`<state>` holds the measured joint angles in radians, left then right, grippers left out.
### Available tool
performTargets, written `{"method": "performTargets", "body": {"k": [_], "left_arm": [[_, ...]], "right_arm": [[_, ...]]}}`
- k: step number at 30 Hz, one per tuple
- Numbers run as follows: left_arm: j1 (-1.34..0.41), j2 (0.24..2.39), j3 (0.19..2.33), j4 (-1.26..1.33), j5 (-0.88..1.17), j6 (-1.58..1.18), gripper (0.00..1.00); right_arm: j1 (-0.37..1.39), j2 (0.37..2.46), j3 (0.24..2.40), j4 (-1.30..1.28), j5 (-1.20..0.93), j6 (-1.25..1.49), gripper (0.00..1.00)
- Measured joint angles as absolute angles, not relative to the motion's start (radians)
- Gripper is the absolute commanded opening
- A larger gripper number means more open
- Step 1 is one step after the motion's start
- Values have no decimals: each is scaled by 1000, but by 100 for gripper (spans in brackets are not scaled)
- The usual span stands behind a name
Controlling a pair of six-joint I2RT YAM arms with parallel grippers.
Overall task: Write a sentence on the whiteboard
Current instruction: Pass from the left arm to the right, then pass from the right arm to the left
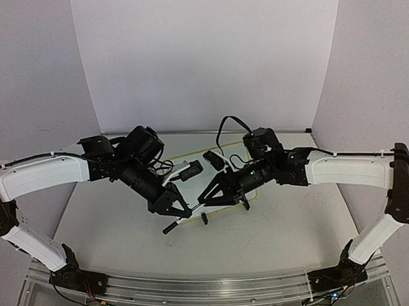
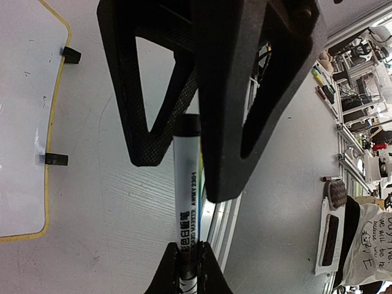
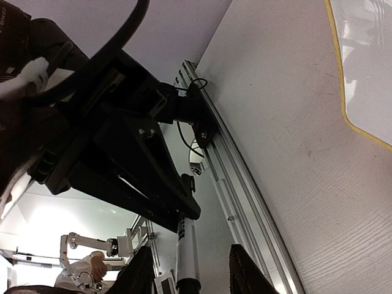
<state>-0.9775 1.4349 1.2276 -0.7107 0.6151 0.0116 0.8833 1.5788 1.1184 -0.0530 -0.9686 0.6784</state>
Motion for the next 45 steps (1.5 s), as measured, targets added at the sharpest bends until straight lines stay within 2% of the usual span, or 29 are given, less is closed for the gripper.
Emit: {"method": "performTargets", "body": {"k": [5,6,7,8,9,11,12,14,17,22,25,27,31,34,38,43,45], "left_arm": [[-979,1455,1241,-716,630,28,0],[-980,1456,1242,-716,630,28,1],[-980,1456,1242,-716,628,28,6],[-981,1456,1242,-716,623,27,15],[-981,1456,1241,-716,617,25,29],[-982,1452,1235,-699,588,8,64],[-983,1448,1228,-683,569,-5,73],[-984,1427,1185,-605,517,-49,83],[-981,1361,1074,-480,459,-145,90],[-974,1261,940,-296,413,-313,94],[-948,1214,883,-185,426,-413,93],[-921,1188,850,-113,458,-476,88],[-890,1167,821,-9,539,-564,64],[-882,1150,811,37,586,-600,56],[-863,1113,783,88,636,-647,54],[-847,1097,748,145,680,-695,56],[-847,1097,739,159,694,-712,52]], "right_arm": [[895,1595,1122,-36,-984,688,2],[896,1598,1123,-32,-985,685,0],[897,1601,1123,-30,-986,688,0],[897,1602,1123,-27,-985,690,0],[897,1603,1123,-25,-983,690,0],[897,1603,1123,-19,-966,686,0],[897,1602,1123,-15,-954,683,0],[897,1592,1113,-7,-914,678,0],[892,1546,1076,6,-847,677,0],[861,1436,998,107,-792,692,0],[852,1399,975,176,-788,701,0],[852,1385,964,214,-789,705,0],[852,1370,942,276,-790,712,0],[852,1356,923,301,-789,715,0],[852,1322,897,322,-780,719,0],[852,1279,880,357,-771,728,0],[852,1271,878,375,-770,734,0]]}}
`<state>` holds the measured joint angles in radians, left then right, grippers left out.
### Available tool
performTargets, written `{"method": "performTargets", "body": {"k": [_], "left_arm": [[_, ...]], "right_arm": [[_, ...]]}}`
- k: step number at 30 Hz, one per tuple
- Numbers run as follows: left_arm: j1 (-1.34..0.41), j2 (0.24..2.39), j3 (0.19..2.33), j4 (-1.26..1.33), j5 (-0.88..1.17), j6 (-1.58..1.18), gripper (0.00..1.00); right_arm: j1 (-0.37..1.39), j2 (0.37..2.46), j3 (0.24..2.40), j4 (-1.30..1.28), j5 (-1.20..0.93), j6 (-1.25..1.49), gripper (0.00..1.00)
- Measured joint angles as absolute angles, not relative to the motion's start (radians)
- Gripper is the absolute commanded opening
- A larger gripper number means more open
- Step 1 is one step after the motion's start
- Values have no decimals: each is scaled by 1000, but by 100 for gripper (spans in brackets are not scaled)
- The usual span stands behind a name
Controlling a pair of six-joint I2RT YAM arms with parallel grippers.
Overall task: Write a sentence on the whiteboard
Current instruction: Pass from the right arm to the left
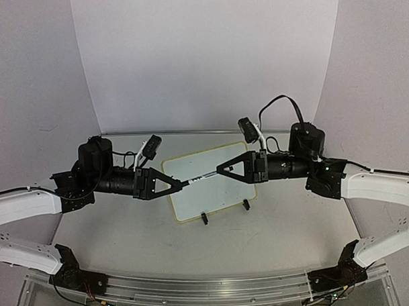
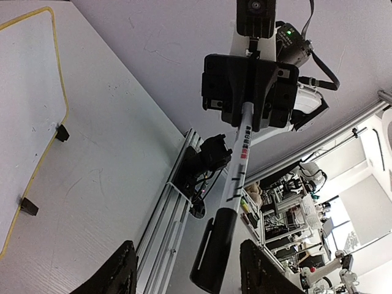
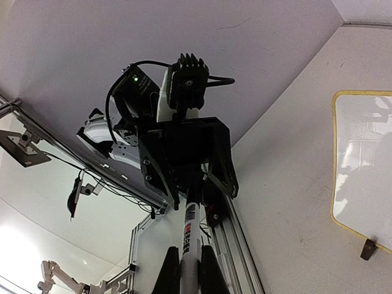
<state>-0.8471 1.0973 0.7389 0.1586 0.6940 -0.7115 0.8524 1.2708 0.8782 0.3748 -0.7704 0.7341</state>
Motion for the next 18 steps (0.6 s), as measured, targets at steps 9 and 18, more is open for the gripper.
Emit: {"method": "performTargets", "body": {"k": [9,18], "left_arm": [[-847,1120,687,331,757,-810,20],[-847,1121,665,412,794,-847,0]], "right_arm": [[852,1266,850,416,-767,745,0],[851,1267,839,434,-777,764,17]]}}
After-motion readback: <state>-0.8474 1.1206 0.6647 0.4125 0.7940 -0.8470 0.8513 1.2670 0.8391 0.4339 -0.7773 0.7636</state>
